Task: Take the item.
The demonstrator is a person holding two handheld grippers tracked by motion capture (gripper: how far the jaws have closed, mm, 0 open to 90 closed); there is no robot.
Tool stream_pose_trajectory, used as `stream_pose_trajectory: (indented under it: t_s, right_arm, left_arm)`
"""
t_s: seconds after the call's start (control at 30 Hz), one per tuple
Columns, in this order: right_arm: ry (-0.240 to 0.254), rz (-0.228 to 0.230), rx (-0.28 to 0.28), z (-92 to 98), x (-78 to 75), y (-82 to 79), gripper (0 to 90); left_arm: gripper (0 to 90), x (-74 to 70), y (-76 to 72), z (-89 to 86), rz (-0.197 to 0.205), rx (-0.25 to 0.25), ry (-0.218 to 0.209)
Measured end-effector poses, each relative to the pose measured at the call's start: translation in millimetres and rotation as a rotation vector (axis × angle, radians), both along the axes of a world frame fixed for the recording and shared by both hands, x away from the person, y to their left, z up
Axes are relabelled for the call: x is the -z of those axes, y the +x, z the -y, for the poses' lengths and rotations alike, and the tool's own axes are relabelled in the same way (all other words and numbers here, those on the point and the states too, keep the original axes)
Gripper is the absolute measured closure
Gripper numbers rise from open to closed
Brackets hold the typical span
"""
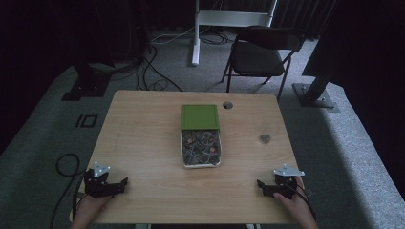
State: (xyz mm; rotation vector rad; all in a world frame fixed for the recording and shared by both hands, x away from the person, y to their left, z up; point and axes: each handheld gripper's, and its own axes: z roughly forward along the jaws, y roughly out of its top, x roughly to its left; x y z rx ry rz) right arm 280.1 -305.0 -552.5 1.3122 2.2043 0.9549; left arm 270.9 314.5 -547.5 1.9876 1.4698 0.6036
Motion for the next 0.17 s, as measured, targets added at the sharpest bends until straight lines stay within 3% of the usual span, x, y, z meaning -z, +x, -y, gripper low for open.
stream_pose_trajectory:
  t_s: [0.17]
  right_arm:
    - [0.000,0.000,0.000,0.0,0.0,0.0,12.2]
  left_arm:
    - [1.6,-0.1,-1.0,3.1,-0.001,-0.047,-0.001]
